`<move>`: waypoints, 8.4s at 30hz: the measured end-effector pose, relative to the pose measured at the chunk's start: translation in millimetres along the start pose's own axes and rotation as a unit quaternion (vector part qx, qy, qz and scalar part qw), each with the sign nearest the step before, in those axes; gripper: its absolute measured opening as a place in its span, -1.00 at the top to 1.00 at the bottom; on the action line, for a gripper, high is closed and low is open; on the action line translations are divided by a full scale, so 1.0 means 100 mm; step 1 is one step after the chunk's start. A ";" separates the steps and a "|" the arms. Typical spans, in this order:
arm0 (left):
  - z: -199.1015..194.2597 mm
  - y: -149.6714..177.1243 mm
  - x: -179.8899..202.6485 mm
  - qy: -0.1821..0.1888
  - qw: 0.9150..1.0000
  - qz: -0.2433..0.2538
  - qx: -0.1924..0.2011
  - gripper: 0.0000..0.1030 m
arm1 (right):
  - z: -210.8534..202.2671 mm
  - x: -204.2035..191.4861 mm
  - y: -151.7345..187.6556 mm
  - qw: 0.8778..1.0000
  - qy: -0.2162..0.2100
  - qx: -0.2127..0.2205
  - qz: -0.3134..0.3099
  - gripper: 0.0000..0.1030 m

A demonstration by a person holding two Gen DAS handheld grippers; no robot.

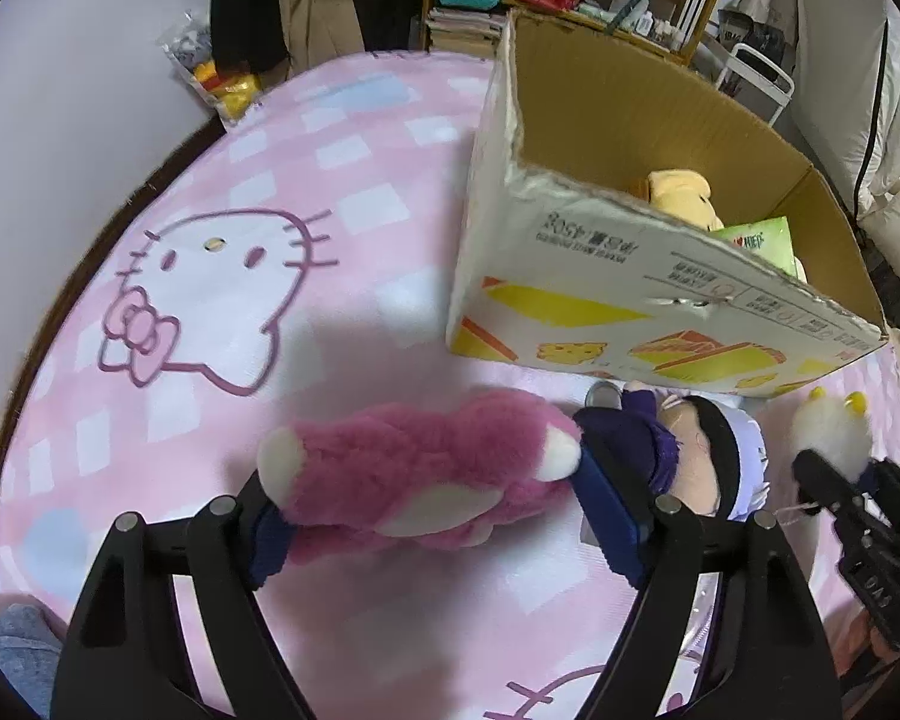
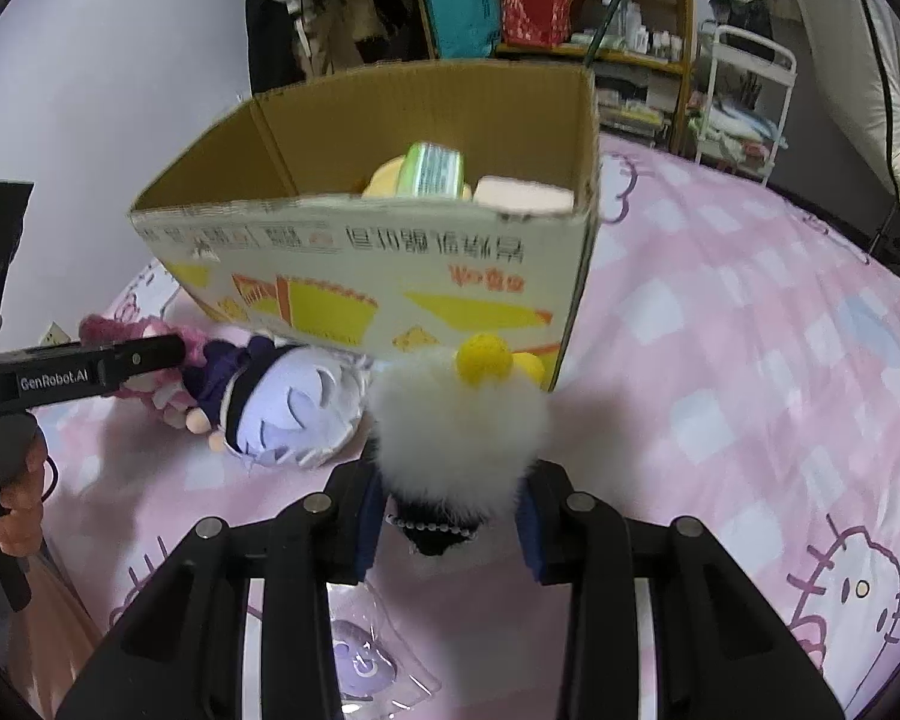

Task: Organize soft objects
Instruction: 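Lift the pink bear and white keychain up toward the box with both grippers, then lower both plushes into the box and open both grippers, then move both open grippers toward the white-haired doll and clear bag, then grasp the white-haired doll with the left gripper while the right grasps the clear bag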

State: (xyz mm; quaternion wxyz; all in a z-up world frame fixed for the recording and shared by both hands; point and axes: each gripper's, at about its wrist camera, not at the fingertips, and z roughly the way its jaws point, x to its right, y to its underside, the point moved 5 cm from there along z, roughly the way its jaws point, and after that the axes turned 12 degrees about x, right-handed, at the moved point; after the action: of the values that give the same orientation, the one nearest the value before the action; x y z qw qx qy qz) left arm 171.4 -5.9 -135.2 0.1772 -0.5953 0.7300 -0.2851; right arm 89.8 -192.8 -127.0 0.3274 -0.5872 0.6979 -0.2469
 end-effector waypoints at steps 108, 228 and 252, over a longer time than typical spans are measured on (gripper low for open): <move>-1.42 -0.60 0.57 0.035 0.956 0.101 0.274 -0.90 | -1.08 -0.04 -1.05 0.965 0.009 0.257 -0.051 -0.97; 0.14 0.23 1.11 0.146 0.955 0.259 -0.010 -0.27 | 0.18 -0.69 0.87 0.963 -0.084 -0.230 -0.109 -0.87; -0.46 0.15 0.52 0.110 0.981 0.160 0.032 -0.21 | 0.06 -0.46 0.81 0.963 -0.035 -0.242 -0.115 -0.08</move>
State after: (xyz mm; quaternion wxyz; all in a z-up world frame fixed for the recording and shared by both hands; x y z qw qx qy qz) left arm 119.8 -45.2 -104.7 0.1584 -0.4304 0.8211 -0.3399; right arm 45.9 -132.6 -182.4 0.1694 -0.7331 0.6530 -0.0861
